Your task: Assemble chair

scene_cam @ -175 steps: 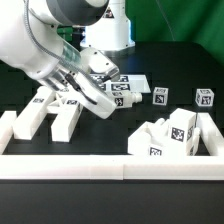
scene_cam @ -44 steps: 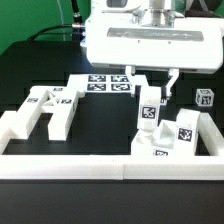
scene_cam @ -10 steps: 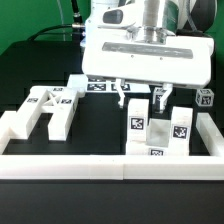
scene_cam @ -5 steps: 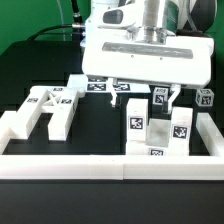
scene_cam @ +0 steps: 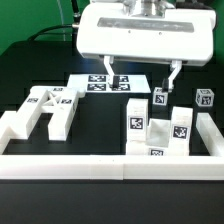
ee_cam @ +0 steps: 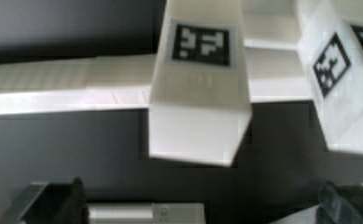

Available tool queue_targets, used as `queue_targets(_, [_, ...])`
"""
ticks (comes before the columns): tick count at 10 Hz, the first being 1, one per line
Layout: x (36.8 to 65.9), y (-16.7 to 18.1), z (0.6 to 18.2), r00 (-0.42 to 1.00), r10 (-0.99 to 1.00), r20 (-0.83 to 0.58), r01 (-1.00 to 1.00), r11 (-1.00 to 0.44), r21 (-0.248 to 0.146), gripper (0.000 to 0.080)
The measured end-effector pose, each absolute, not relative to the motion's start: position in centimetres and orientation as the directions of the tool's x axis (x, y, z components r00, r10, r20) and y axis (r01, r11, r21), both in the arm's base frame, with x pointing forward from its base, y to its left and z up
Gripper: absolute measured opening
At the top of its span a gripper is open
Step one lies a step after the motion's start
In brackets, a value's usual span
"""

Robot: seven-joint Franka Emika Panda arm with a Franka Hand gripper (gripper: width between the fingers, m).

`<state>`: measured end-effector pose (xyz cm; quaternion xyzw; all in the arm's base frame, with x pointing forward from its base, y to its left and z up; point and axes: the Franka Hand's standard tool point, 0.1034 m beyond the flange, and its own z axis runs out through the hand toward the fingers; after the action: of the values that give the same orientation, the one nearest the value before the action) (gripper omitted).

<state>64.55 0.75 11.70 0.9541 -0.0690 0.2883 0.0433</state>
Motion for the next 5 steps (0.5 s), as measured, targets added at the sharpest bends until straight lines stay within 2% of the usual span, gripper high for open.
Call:
queue_targets(3, [64.26, 0.87, 11.02, 0.849, -0.113, 0.515, -0.156, -0.987, 0.041, 0.0649])
queue_targets(4, [63.89, 0.97, 10.56, 0.901, -0.130, 0.415, -0.158, -0.987, 0.032, 0.0649])
queue_targets(5, [64.34, 0.63, 10.90, 0.926, -0.139, 0.350, -0.158, -0.987, 0.026, 0.0649])
